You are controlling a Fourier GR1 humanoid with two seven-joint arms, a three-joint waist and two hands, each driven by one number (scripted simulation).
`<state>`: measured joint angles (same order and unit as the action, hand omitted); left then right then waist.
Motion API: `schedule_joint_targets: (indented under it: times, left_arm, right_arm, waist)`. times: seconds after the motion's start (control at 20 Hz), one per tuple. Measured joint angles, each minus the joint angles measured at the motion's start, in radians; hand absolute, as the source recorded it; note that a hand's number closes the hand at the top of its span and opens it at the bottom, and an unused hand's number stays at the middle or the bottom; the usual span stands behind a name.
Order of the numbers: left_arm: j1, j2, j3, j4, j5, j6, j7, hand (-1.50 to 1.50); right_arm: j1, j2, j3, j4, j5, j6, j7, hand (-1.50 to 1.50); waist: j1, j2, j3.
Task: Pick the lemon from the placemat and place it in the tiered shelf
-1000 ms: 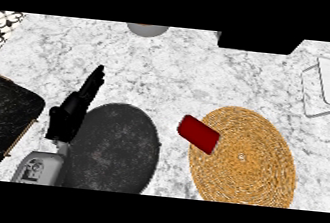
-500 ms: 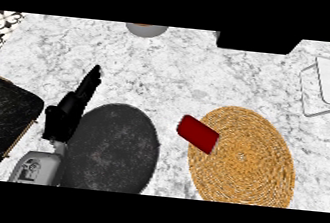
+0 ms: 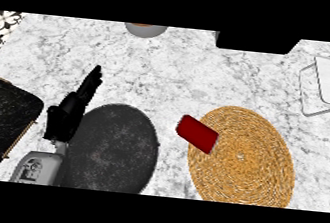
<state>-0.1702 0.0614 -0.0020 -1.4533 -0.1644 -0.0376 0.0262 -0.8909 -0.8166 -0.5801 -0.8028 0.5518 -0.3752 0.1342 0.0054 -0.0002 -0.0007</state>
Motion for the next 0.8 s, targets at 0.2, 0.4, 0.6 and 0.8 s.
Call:
schedule_joint_targets:
  times: [0.2, 0.4, 0.6, 0.8]
  left_arm:
    - [-0.022, 0.002, 0.010, 0.037, -0.001, 0.003, -0.015, 0.00]
    - [-0.014, 0.003, 0.013, 0.044, -0.003, 0.006, -0.027, 0.00]
    - [-0.002, 0.007, 0.012, 0.027, -0.002, 0.001, -0.023, 0.00]
    - [0.004, 0.004, 0.016, 0.015, -0.002, 0.011, -0.014, 0.00]
  right_arm:
    - [-0.029, -0.008, -0.024, -0.035, -0.050, -0.009, 0.034, -1.50]
    - [-0.039, -0.041, -0.104, -0.080, -0.130, -0.023, 0.059, -1.50]
    - [-0.017, -0.128, -0.166, -0.101, -0.165, -0.011, 0.138, -1.50]
    - [0.074, -0.227, -0.240, -0.113, -0.207, 0.079, 0.240, -1.50]
  waist:
    - [-0.002, 0.000, 0.000]
    - [-0.008, -0.002, 0.000]
    - [-0.012, -0.003, 0.000]
    - [-0.027, -0.007, 0.000]
